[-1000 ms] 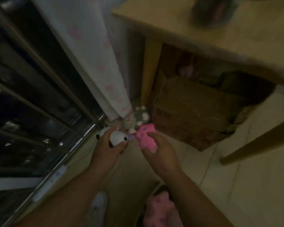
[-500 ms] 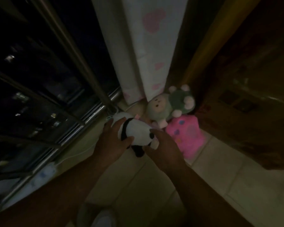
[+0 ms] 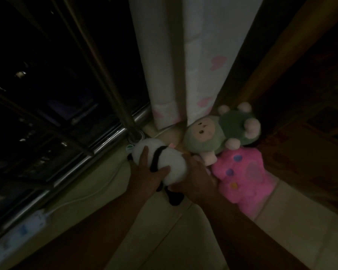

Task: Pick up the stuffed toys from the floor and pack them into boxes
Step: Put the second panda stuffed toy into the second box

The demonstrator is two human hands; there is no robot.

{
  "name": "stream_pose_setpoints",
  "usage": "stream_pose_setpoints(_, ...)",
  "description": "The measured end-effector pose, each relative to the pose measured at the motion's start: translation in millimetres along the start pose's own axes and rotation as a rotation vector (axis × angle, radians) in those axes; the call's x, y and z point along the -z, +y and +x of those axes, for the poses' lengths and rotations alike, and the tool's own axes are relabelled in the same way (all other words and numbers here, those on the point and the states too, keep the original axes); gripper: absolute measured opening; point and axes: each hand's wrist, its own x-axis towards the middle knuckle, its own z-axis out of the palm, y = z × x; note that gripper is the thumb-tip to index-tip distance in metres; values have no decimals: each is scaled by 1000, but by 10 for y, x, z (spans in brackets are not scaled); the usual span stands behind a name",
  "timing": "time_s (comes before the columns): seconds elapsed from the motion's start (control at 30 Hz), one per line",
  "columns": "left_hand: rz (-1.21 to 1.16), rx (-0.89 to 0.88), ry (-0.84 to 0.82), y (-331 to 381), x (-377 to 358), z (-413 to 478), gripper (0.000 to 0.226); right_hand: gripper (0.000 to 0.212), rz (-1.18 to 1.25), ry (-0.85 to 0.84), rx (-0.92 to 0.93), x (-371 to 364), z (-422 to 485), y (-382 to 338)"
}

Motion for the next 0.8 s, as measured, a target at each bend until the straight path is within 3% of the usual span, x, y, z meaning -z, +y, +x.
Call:
stream_pose_setpoints(0.1, -175, 21, 16, 84, -70, -12, 93, 98, 86, 77, 5, -80, -81, 13)
stream_pose_setpoints(0.23, -180, -52, 41, 183, -96, -109, 88, 84, 103, 216, 11, -12, -278, -114)
stream_pose_setpoints(0.5, -207, -82, 48, 570, 155, -713, 89, 75, 75, 246, 17, 446, -827, -451)
stream_pose_setpoints(0.8, -110, -150, -32, 1550, 510, -2089, 92, 69, 145, 263, -29, 1438, -2203, -1026)
